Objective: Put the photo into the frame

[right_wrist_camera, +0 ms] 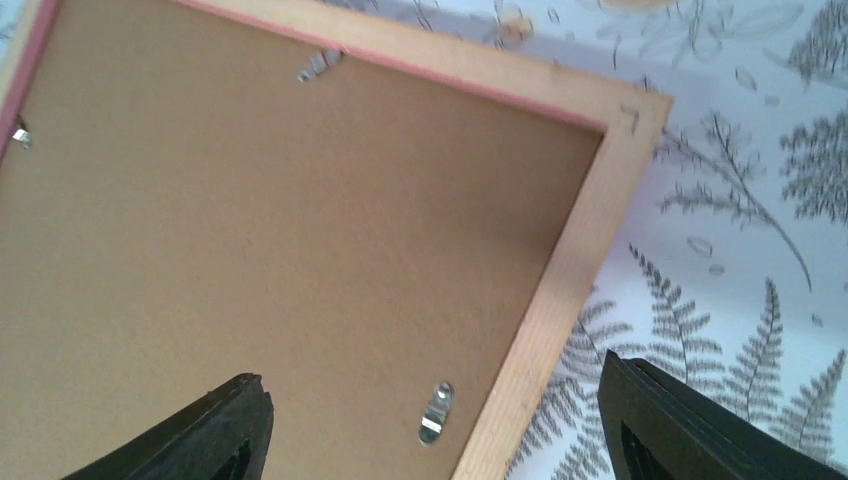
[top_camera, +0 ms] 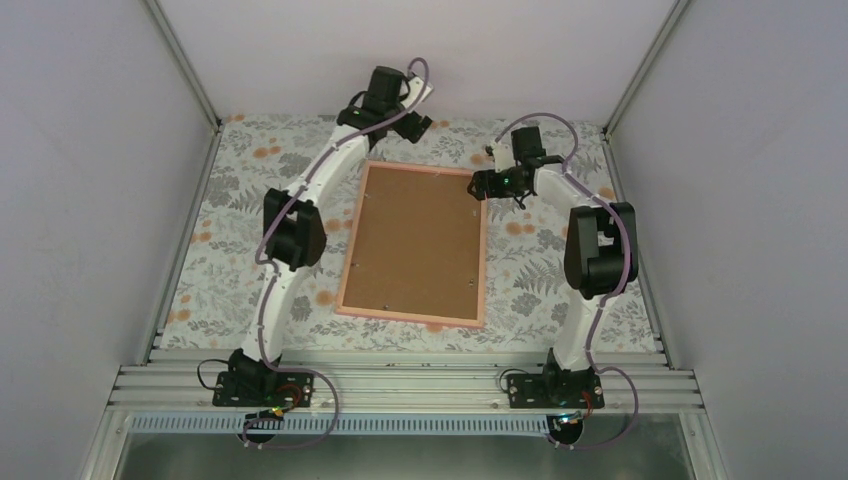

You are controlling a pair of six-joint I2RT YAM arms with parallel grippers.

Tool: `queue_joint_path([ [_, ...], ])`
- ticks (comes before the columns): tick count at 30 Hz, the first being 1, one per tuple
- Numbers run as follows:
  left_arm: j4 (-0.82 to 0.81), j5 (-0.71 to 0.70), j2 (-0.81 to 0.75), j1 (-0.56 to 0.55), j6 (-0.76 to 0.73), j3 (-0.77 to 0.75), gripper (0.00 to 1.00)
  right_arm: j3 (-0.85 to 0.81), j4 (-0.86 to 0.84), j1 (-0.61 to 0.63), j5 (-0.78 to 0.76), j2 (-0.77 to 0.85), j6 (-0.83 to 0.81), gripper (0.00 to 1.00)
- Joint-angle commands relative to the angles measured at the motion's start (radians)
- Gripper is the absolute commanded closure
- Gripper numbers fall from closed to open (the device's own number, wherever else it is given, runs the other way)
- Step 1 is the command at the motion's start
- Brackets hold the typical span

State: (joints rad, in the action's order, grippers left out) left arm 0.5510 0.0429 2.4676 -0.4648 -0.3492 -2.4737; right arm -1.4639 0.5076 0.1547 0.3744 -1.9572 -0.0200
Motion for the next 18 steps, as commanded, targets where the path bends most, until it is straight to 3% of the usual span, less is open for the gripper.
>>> queue_joint_path([
  [1, 0.015, -0.043, -0.069, 0.035, 0.045, 0.092, 0.00, 0.020, 0.053, -0.007, -0.054, -0.004, 0.065, 0.19],
  [8, 0.032, -0.045, -0.104, 0.051, 0.058, 0.185, 0.00, 0.019, 0.068, 0.020, -0.065, -0.057, 0.094, 0.22],
  [18, 0.035, -0.031, -0.090, 0.052, 0.061, 0.182, 0.00, 0.046, 0.088, 0.056, -0.136, -0.097, 0.037, 0.29],
])
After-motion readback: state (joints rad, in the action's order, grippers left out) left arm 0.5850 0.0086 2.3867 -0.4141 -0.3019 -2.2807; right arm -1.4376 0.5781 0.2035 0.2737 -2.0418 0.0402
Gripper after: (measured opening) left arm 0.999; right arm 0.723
